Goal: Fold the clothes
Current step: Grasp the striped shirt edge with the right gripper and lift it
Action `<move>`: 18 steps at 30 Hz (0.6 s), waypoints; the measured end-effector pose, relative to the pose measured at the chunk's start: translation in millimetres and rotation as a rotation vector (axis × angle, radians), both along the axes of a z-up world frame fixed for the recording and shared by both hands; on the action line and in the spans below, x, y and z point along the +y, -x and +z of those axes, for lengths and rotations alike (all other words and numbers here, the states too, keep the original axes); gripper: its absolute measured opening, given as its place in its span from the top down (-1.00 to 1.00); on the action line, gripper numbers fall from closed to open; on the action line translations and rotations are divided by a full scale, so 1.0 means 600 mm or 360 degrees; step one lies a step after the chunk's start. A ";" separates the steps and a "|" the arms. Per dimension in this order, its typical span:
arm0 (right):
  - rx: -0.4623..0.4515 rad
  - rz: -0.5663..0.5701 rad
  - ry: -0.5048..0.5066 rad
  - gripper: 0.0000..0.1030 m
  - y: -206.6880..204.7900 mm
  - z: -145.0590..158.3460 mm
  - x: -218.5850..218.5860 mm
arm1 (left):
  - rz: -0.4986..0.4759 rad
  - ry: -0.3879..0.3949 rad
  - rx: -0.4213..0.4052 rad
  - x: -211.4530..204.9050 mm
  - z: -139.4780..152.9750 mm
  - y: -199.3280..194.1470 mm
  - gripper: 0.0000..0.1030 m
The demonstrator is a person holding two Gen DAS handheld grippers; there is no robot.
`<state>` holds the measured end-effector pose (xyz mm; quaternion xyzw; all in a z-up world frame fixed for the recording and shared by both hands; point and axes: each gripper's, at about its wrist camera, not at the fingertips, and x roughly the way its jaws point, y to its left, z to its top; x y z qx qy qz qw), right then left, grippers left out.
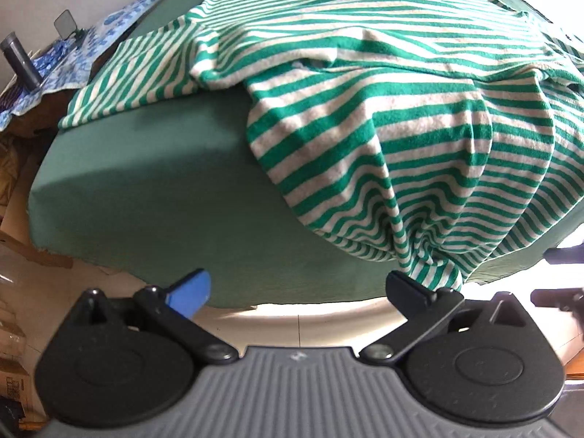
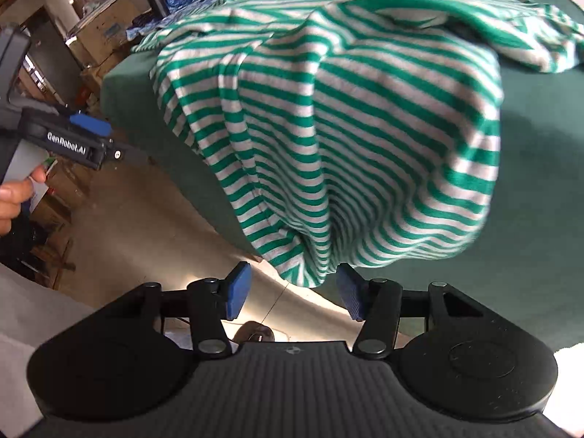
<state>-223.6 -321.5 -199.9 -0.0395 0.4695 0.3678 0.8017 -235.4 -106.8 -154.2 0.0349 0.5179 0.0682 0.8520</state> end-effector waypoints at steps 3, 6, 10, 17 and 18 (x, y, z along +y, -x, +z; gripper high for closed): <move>0.0002 0.0083 0.0096 -0.05 -0.011 -0.043 0.065 | -0.0064 -0.0011 0.0006 0.005 0.002 -0.005 -0.99; -0.0071 0.0062 0.0232 -0.10 -0.026 -0.096 0.121 | -0.0125 -0.0040 -0.0002 0.018 0.010 0.002 -0.99; 0.0081 -0.0130 0.0393 -0.02 -0.062 -0.169 0.157 | -0.0226 -0.0111 -0.0022 0.047 0.020 0.016 -0.99; 0.0259 -0.0105 0.0198 0.86 -0.032 -0.095 0.150 | -0.0300 -0.0122 -0.0065 0.094 0.018 -0.001 -0.99; 0.0247 -0.0109 0.0165 0.86 -0.020 -0.062 0.140 | -0.0301 -0.0108 -0.0072 0.101 0.018 -0.007 -0.99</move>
